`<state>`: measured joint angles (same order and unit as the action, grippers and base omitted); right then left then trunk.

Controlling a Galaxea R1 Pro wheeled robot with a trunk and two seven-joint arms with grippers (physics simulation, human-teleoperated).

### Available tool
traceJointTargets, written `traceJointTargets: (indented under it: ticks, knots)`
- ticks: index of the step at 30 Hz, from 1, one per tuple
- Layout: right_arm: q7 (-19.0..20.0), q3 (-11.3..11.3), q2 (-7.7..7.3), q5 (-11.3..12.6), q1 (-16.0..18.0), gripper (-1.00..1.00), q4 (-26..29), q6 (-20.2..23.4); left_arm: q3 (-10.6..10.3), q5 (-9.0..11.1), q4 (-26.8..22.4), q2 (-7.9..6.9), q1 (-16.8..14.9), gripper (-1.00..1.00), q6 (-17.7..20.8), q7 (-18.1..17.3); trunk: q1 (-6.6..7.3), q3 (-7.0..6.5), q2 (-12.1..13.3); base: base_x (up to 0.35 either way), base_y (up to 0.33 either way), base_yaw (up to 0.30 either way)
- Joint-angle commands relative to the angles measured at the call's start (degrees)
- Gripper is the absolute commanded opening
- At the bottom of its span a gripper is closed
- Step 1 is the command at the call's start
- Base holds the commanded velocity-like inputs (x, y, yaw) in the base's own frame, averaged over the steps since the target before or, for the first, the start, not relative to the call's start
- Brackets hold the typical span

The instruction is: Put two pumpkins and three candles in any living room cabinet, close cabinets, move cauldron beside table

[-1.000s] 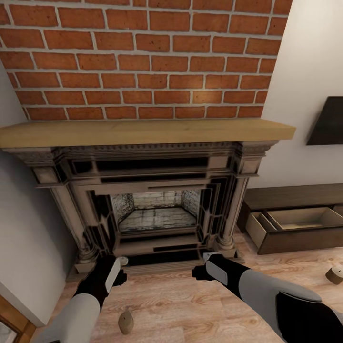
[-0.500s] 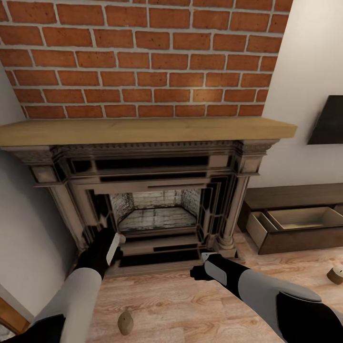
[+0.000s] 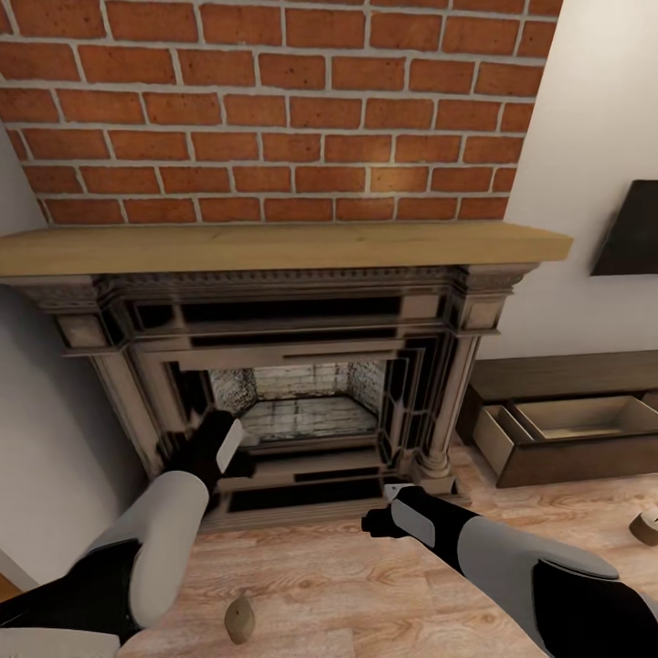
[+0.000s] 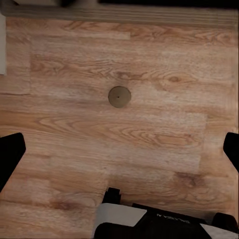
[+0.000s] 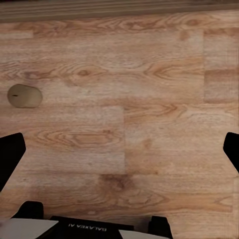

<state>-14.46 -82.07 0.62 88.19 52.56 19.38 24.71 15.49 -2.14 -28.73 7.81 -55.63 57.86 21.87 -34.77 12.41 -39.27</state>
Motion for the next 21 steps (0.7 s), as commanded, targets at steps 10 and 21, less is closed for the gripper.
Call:
traceJointTargets:
  ticks: [10,21]
  knots:
    - [-0.3,0.0,-0.47,0.5,0.1,1.0,0.5,4.2,0.5,1.1,1.1,0.87,0.0,1.0,-4.5,0.1,-2.22,1.9,-4.1,0.0,0.0,0.0]
    - [-0.3,7.5,-0.62,0.5,0.1,1.0,1.7,10.0,0.6,1.3,2.7,0.79,0.0,1.0,-7.6,0.1,-4.64,3.87,-8.5,0.0,0.0,0.0]
